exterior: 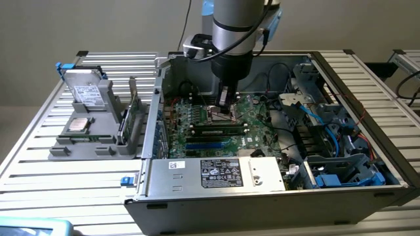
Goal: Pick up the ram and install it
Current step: 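Press down the ram until it locks into place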
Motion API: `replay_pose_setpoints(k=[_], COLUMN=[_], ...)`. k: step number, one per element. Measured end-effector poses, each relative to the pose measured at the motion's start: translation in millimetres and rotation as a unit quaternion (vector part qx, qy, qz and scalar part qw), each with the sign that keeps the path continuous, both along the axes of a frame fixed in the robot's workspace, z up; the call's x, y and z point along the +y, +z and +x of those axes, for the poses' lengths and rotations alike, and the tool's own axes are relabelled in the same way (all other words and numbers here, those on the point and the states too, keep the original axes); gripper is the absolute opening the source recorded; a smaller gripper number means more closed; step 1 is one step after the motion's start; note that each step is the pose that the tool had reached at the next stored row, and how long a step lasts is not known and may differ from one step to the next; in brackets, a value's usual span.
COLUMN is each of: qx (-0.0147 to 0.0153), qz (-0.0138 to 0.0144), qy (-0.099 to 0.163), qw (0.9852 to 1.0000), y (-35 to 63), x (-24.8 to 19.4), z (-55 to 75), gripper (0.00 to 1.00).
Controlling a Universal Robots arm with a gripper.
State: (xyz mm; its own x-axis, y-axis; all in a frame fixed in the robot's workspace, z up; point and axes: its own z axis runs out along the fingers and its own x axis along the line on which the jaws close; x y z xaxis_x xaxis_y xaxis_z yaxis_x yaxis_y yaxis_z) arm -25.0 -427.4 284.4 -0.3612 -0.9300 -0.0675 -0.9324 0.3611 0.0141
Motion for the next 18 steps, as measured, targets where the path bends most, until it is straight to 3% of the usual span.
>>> replay_pose_setpoints(k=[5, 9, 14, 18], qx=[0.0, 0.0, 0.0, 0.0], qz=[0.0, 0.0, 0.0002, 0.0002], qy=[-0.046, -0.082, -0.126, -0.162], qw=[0.999, 0.9966, 0.992, 0.9867], y=[-0.2, -0.4, -1.6, -2.8], x=[0.0, 0.0, 0.0, 0.1], z=[0.0, 0.0, 0.0, 0.0], gripper=[0.11, 0.11, 0.11, 0.11])
